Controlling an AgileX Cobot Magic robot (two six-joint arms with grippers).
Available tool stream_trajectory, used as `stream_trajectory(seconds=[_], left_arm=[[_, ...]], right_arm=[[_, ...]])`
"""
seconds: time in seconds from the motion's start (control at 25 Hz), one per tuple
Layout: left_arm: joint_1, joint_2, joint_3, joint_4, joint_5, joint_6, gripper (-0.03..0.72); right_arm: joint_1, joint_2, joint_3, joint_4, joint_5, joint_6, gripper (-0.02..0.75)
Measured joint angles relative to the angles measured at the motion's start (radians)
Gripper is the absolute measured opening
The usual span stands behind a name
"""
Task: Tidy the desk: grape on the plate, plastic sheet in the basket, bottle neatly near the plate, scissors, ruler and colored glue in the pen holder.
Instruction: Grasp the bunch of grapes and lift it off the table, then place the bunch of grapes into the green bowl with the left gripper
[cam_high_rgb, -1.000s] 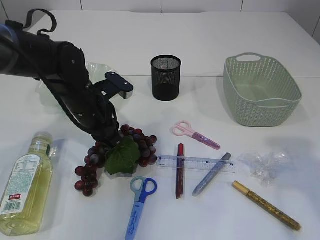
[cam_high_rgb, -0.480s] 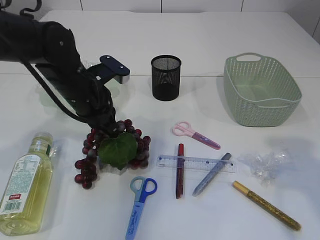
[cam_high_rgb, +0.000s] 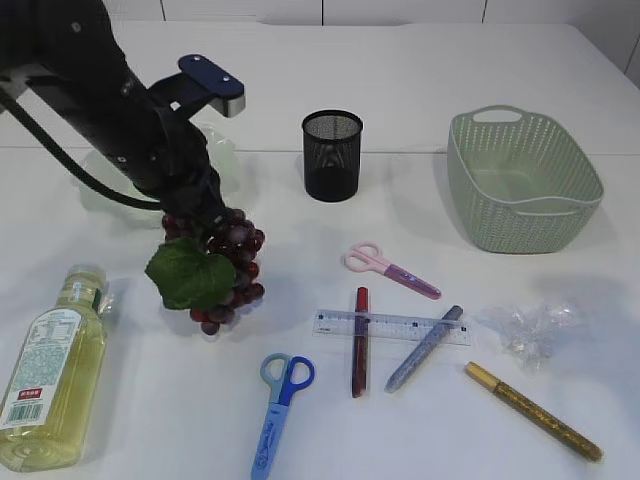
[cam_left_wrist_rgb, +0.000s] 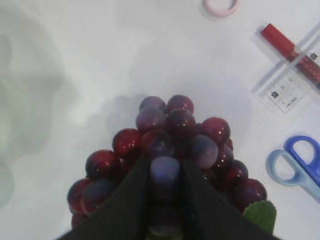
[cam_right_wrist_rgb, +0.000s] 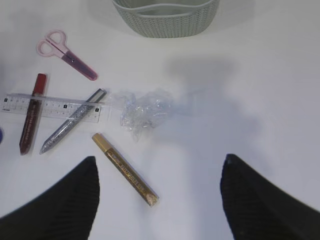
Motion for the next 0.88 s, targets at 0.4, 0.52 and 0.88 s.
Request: stream_trajectory(seconds=[0.4,0.52,0.88], left_arm=[[0.0,-0.131,0.0,0.01,0.001,0.0,0.13],[0.0,-0.174,0.0,0.014,-0.036,0.0,0.13],[0.022,-0.239,-0.002,0.061,-0.271,-0.083,0.13]], right_arm=[[0.0,0.0,0.0,0.0,0.0,0.0,0.583],[0.0,0.0,0.0,0.0,0.0,0.0,0.583],[0.0,0.0,0.0,0.0,0.0,0.0,0.583]])
